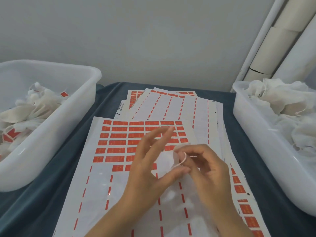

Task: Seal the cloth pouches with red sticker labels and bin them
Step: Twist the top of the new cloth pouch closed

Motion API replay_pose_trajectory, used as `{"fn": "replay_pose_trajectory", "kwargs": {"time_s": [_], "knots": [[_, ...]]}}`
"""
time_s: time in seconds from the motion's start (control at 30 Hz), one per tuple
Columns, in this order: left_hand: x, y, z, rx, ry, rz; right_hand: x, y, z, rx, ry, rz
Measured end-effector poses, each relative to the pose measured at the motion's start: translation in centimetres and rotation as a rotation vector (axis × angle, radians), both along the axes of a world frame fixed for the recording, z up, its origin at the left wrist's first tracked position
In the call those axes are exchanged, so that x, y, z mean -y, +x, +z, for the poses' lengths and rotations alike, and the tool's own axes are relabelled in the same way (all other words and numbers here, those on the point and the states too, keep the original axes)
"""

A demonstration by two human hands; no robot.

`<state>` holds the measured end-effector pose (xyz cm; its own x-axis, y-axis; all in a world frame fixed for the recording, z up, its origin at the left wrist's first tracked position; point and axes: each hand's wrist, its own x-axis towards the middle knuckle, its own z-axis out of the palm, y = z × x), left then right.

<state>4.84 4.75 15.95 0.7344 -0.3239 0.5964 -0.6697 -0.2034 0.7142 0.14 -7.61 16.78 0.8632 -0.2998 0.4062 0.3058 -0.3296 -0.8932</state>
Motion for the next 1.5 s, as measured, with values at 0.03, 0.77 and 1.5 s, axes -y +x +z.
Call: {"fn": "replay_pose_trajectory", "kwargs": {"time_s": [0.03,0.77,1.5], "knots": [[0.0,0.1,0.0,-0.037,0.016,-0.005,0.0,0.0,0.2,-0.028,0.076,0.053],[0.3,0.2,-0.1,-0.113,0.050,0.072,2.6,-0.2,1.0,-0.003,0.441,0.087],[-1.5,1.3,0.7,-1.339,-0.688,-0.503,0.8,0.1,0.2,-0.251,0.278,0.128]]}}
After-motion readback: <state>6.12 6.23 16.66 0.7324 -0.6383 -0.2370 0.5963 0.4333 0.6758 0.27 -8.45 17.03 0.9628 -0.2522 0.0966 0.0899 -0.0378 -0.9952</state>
